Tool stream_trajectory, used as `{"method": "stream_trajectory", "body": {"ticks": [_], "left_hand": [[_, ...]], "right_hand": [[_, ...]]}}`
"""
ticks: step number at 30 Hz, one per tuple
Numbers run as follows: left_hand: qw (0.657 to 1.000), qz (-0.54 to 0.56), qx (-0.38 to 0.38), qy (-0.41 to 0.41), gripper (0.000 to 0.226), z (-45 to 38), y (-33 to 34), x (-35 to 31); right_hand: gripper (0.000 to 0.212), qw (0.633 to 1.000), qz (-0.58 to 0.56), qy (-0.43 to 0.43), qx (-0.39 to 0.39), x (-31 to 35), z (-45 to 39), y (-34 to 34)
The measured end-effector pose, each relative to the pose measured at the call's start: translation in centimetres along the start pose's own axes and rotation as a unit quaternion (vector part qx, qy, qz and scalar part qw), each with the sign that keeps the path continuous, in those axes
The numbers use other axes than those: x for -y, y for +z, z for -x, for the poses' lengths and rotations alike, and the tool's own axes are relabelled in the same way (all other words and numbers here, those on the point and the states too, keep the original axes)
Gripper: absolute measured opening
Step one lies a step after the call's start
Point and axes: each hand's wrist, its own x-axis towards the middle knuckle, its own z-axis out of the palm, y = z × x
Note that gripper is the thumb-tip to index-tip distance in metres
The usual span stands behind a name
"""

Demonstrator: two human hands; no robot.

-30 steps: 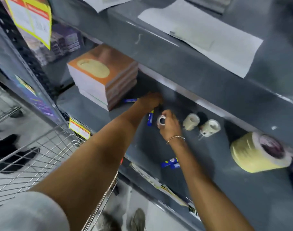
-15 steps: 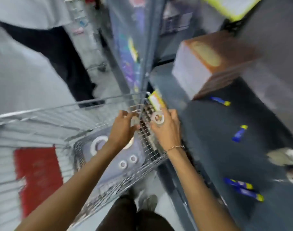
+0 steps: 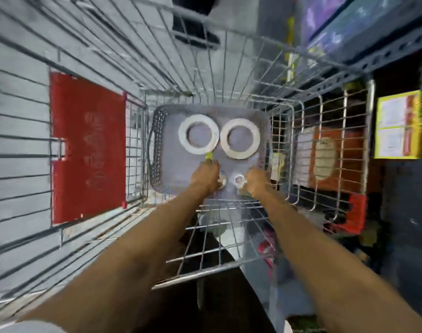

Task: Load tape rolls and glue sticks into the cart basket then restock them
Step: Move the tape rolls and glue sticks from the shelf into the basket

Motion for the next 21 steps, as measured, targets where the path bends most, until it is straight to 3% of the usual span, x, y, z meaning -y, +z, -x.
{"method": "stream_trajectory", "body": {"ticks": [2,5,10,15,21], "left_hand": [[1.000,0.022,-0.001,0.001,0.047,-0.6,0.4,0.7],[0.999,0.041,-0.005,0.019,0.050,-1.0,0.8,1.2],[0.997,0.068,-0.014,0.039,0.051,-1.0,1.8,0.7],[0.997,0.056,-0.019,0.047,0.045,-1.0,1.8,0.9],[0.998,0.026,-0.024,0.052,0.032,-0.9,1.8,0.5]], "right_hand": [[0.047,0.999,0.035,-0.017,-0.016,0.8,-1.2,0.3],[0.044,0.997,0.032,-0.013,-0.062,1.6,-2.3,1.0],[0.046,0.996,-0.008,0.052,-0.075,2.1,-2.9,1.3],[0.057,0.995,0.026,0.015,-0.094,2.4,-2.8,1.0],[0.036,0.992,0.094,-0.045,-0.068,2.6,-3.0,0.9]]}}
